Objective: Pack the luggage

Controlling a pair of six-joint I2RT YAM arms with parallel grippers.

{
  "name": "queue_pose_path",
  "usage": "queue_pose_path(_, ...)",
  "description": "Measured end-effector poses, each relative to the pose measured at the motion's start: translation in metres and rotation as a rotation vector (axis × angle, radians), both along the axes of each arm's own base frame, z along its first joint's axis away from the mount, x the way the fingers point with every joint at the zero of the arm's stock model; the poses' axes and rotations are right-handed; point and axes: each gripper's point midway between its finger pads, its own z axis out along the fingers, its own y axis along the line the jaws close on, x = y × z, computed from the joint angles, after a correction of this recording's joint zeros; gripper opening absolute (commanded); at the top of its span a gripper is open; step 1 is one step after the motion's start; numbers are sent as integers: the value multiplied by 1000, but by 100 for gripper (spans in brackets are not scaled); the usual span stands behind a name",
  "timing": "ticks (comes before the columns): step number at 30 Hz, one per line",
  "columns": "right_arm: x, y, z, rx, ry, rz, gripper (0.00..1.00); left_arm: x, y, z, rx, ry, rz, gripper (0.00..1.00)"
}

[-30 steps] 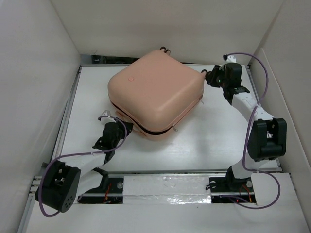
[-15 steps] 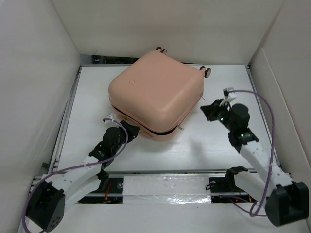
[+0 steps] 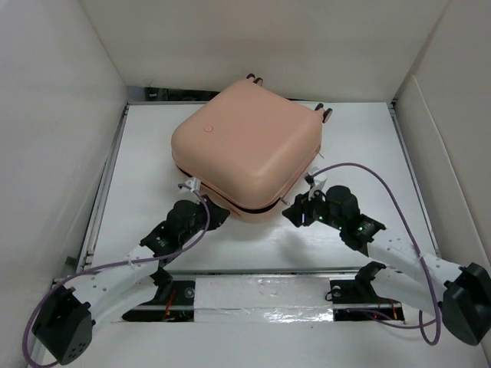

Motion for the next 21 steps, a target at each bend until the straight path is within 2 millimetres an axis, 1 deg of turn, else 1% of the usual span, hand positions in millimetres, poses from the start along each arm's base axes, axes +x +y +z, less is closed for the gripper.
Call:
queue_pose_path(3, 8, 4, -10, -51, 14, -9, 51, -8, -21, 13, 33, -35, -76, 11)
queue_pose_path(5, 16, 5, -11, -74, 10, -28, 51, -12, -34, 20, 49, -55, -113, 12)
queue_pose_path(7, 22, 5, -11, -95, -3, -50, 51, -15, -41, 23, 61, -66, -133, 13)
queue_pose_path(9, 27, 5, -8, -107, -19, -65, 51, -15, -41, 21, 79, -67, -130, 14)
queue_pose_path(11, 33, 5, -5, -122, -38, -84, 51, -12, -37, 16, 105, -64, -111, 17)
queue_pose_path(14, 38, 5, -4, -148, -47, -96, 52, -11, -33, 13, 130, -56, -95, 24)
queue_pose_path(15, 39, 5, -4, -153, -47, -95, 52, -10, -33, 12, 139, -55, -93, 29)
queue_pose_path(17, 40, 7, -4, -160, -49, -90, 49, -9, -29, 10, 162, -48, -79, 33)
queue_pose_path(18, 41, 8, -4, -163, -49, -88, 48, -8, -28, 10, 171, -46, -72, 37)
queue_pose_path(19, 41, 9, -4, -165, -51, -85, 41, -7, -26, 9, 180, -44, -62, 39)
queue_pose_path(21, 42, 11, -4, -165, -53, -77, 35, -5, -22, 7, 197, -40, -40, 41)
